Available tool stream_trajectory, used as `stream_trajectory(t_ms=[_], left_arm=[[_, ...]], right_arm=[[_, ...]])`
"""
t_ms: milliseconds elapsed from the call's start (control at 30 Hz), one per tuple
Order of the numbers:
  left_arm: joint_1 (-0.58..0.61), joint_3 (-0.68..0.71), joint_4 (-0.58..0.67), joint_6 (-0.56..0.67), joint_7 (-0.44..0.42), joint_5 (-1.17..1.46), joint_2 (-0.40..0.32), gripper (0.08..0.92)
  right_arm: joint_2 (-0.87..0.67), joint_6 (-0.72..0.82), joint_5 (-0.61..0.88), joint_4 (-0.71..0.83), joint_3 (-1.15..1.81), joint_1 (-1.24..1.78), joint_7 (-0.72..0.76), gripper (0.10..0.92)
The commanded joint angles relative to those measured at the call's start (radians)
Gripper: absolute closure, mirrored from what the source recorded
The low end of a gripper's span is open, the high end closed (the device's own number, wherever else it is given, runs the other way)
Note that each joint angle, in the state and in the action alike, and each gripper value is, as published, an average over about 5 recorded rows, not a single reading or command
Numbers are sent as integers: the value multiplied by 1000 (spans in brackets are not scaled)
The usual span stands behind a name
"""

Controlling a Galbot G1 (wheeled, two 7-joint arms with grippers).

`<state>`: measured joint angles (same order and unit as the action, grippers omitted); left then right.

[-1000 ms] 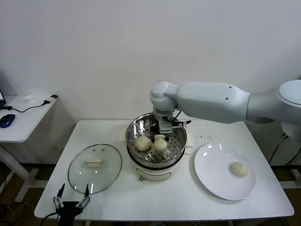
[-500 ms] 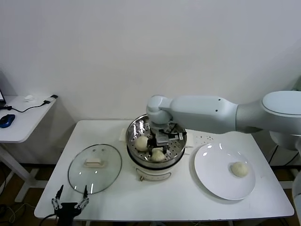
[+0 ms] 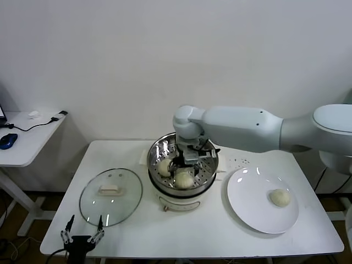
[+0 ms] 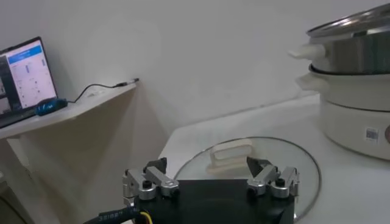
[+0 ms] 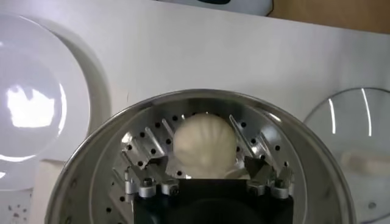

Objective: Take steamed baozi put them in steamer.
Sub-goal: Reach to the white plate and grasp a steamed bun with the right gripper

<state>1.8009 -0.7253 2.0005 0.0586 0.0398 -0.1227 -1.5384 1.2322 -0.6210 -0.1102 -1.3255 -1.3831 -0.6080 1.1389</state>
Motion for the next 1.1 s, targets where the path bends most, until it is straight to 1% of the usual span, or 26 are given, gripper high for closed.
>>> stream_trajectory(t_ms=[33, 133, 233, 333, 433, 533, 633, 800, 900, 1000, 1100], left_arm=[[3, 3, 4, 1, -1, 2, 4, 177], [8, 3, 9, 4, -1, 2, 8, 177], [11, 2, 18, 4, -1, 5, 8, 177], [11, 3, 24, 4, -2, 8, 9, 177], [9, 6, 26, 4, -2, 8, 10, 177], [9, 8, 28, 4, -3, 8, 10, 177], [10, 7, 28, 4, -3, 8, 10, 177], [14, 2, 26, 6, -2, 9, 10, 177], [16, 0, 26, 8, -3, 8, 8, 177], [20, -2, 28, 8, -3, 6, 5, 177], [22, -2, 31, 8, -2, 1, 1, 177]], right_arm=[[-90, 56, 76, 17, 27, -88, -9, 203], [-169, 216, 208, 30, -38, -178, -121, 203], [-254, 443, 422, 14, -169, -273, -238, 203], [-348, 662, 564, -12, -223, -298, -246, 203], [-454, 834, 637, -36, -202, -264, -233, 203], [-565, 922, 676, -59, -175, -214, -217, 203], [-660, 948, 635, -75, -138, -145, -199, 203], [-788, 932, 472, -77, -18, 66, -117, 203], [-829, 910, 363, -61, 91, 208, -70, 203], [-850, 895, 265, -36, 238, 367, -56, 203], [-852, 882, 224, -8, 349, 505, -52, 203]])
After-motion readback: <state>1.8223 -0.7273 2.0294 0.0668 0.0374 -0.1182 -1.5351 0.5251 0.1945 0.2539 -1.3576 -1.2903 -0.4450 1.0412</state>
